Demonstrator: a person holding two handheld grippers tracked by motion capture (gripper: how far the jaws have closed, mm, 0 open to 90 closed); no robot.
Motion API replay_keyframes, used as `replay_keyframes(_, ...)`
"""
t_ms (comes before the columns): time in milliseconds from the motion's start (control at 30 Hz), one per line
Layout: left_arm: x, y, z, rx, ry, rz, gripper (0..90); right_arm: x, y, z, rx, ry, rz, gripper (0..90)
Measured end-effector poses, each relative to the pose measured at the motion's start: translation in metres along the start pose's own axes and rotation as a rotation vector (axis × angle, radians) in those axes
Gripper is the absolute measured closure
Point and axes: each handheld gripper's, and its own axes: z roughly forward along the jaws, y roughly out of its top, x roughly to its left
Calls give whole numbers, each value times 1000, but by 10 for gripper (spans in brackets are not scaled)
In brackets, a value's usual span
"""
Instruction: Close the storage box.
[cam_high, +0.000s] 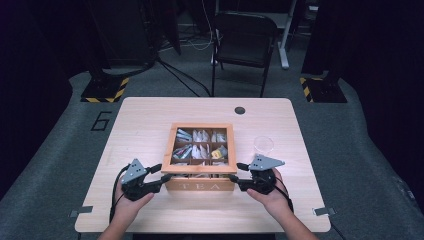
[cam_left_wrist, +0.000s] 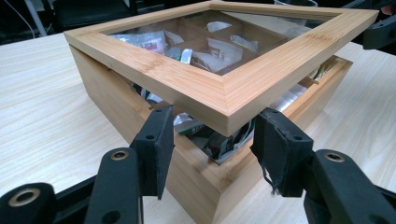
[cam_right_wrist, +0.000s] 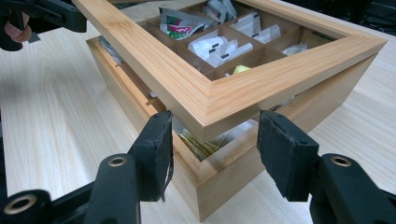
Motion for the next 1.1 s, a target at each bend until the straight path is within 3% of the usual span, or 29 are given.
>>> replay_keyframes(200,-2,0,-2,7,0,0,477,0,0,0,2,6,7,447)
replay_keyframes(300,-4,-2,-1,37,6,18,477,0,-1,-1,-6,12,19,447)
replay_keyframes(433,-6,-4,-5,-1,-12,0,469,2,-1,-2,-7,21,23,448)
replay_keyframes(633,-5,-3,-2,13,-14,2,469,2,-1,-1,-8,20,12,448)
replay_keyframes(867,-2,-1,-4,-10,-15,-24,456,-1,-1,-4,-18,3,24,439)
replay_keyframes(1100,10,6,-7,-23,-1,-66,441,-9,1,-7,-41,-21,49,424)
